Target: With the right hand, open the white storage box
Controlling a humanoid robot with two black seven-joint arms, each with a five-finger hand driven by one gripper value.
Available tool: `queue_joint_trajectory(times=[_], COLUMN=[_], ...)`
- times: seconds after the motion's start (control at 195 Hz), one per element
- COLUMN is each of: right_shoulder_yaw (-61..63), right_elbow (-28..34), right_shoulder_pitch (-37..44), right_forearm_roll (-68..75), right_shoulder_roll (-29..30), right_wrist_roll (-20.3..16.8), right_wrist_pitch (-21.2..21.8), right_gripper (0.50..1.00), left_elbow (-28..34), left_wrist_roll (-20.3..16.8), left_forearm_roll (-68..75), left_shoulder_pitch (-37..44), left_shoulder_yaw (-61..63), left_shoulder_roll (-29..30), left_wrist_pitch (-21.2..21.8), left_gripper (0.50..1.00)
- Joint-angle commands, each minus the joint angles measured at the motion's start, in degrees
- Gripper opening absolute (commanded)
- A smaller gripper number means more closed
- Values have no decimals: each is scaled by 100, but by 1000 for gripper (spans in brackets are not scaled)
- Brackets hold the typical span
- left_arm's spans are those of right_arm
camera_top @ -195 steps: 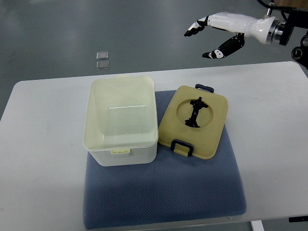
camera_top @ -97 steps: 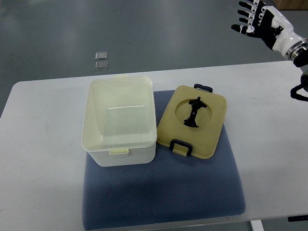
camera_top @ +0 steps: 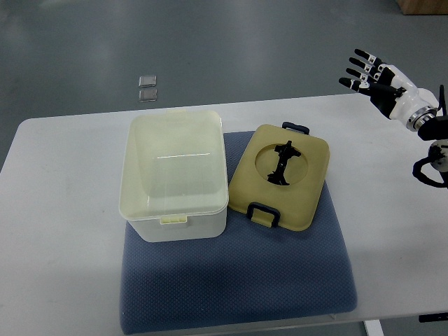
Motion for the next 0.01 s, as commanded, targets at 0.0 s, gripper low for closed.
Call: queue_joint_trajectory(times=[0.0], right_shoulder_yaw=[-17], right_elbow=[16], right_shoulder_pitch=[0], right_forearm_roll=[17], right_shoulder_roll=[32], right_wrist_roll=[5], right_wrist_pitch=[4], right_gripper=[930], left_elbow=[-6], left_wrist_roll=[0], left_forearm_roll=[-1], left_shoulder_pitch=[-1], left_shoulder_yaw=[0], left_shoulder_roll=[0], left_wrist_pitch=[0], left_gripper=[1000])
